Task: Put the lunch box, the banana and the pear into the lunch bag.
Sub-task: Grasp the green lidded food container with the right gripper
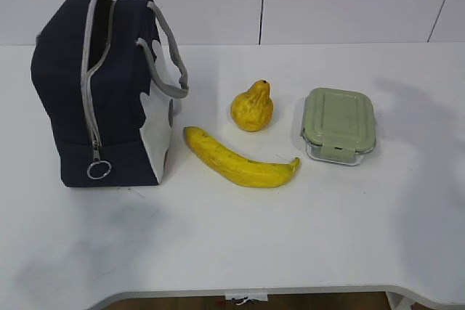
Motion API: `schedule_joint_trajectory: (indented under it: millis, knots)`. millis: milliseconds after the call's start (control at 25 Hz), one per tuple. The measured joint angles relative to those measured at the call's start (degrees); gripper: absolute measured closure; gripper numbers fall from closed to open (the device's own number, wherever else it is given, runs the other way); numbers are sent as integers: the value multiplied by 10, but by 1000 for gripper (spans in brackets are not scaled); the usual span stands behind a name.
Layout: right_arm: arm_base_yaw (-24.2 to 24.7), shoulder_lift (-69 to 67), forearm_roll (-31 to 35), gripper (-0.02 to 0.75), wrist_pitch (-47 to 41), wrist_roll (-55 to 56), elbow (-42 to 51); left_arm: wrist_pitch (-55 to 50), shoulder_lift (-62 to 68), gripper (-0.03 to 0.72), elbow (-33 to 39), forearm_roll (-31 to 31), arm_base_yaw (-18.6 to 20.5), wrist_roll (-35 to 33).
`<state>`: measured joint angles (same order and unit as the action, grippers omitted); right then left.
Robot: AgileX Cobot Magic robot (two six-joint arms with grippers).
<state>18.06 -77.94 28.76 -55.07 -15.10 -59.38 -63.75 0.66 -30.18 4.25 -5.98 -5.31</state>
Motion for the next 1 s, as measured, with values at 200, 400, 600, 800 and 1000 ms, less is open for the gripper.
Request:
schedule_joint_trajectory:
  millis: [200, 400, 600, 800, 1000]
  knots:
    - [77, -59, 191, 390, -61, -163, 0, 0, 0, 444, 0, 0, 0, 0]
    - [110, -133, 309, 390, -126, -283, -6, 0, 0, 444, 0, 0, 0, 0]
    - [114, -215, 342, 390, -127, -346, -5, 1, 0, 444, 0, 0, 0, 0]
    - [114, -260, 350, 390, -125, -356, -6, 1, 0, 444, 0, 0, 0, 0]
    - [114, -263, 351, 390, -125, -357, -7, 1, 0, 444, 0, 0, 0, 0]
